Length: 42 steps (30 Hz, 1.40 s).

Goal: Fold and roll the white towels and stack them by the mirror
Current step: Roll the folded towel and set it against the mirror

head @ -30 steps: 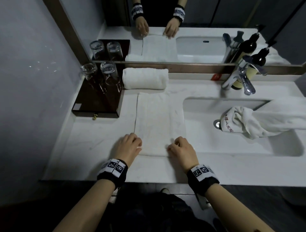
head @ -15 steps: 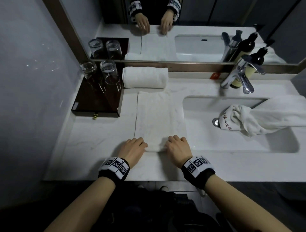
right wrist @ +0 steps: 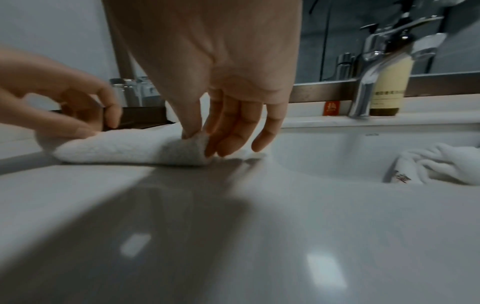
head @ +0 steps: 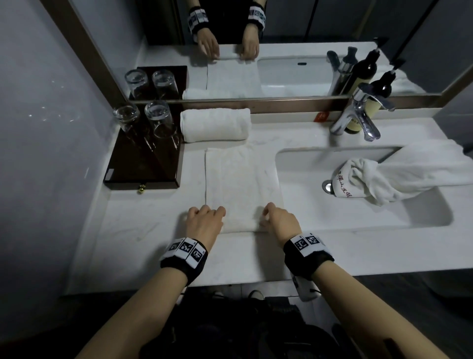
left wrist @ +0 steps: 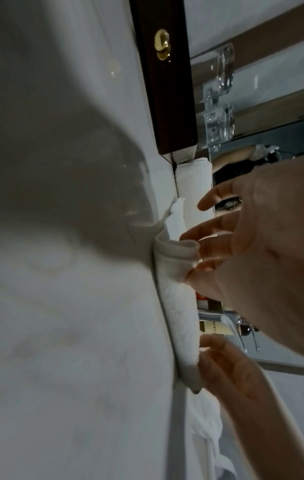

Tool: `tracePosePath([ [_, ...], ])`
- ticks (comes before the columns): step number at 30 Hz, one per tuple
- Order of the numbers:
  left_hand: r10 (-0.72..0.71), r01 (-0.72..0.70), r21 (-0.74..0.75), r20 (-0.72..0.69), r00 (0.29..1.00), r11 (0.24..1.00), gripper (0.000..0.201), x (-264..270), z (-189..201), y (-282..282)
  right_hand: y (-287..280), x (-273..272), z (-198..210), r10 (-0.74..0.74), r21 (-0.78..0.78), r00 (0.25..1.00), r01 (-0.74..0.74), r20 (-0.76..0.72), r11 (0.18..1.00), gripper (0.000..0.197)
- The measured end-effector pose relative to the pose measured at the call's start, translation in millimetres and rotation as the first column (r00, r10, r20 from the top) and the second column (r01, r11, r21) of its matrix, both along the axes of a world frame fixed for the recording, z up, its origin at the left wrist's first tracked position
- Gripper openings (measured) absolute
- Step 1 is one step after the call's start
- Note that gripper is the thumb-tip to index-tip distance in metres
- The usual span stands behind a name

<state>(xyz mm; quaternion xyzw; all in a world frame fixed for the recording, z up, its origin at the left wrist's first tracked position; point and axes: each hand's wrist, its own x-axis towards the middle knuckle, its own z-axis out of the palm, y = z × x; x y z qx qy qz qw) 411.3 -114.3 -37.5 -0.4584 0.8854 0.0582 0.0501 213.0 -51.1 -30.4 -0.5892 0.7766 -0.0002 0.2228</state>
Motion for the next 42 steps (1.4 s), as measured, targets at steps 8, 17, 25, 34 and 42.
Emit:
tracePosePath([
  [8, -0.091, 0.091, -0.003, -0.017, 0.996, 0.996, 0.022, -2.2, 8.2, 8.5, 16.2, 5.3, 9.7, 0.378, -0.247, 0.925, -0.375, -0.035, 0.894, 0.018],
  [17, -0.097, 0.101, -0.019, 0.128, 0.987, 0.995, 0.03, -0.4, 6.1, 5.5, 10.8, 7.1, 7.2, 0.386, -0.191, 0.922, -0.383, -0.024, 0.904, 0.034],
  [25, -0.053, 0.057, 0.096, -0.044, 0.998, 0.994, 0.04, 4.6, 4.7, 7.7, 2.5, 9.7, 5.2, 0.24, -0.14, 0.971, -0.24, -0.015, 0.961, 0.027],
  [34, -0.007, 0.011, 0.05, -0.065, 0.998, 0.999, 0.026, 6.3, 1.9, 16.0, 15.8, 19.0, 5.2, 0.393, -0.358, 0.886, -0.46, -0.247, 0.813, 0.027],
  [42, -0.058, 0.063, 0.048, -0.097, 0.994, 0.997, 0.034, -3.6, 9.5, 12.0, 15.0, 16.6, 4.5, 0.41, -0.258, 0.836, -0.514, -0.365, 0.818, 0.032],
])
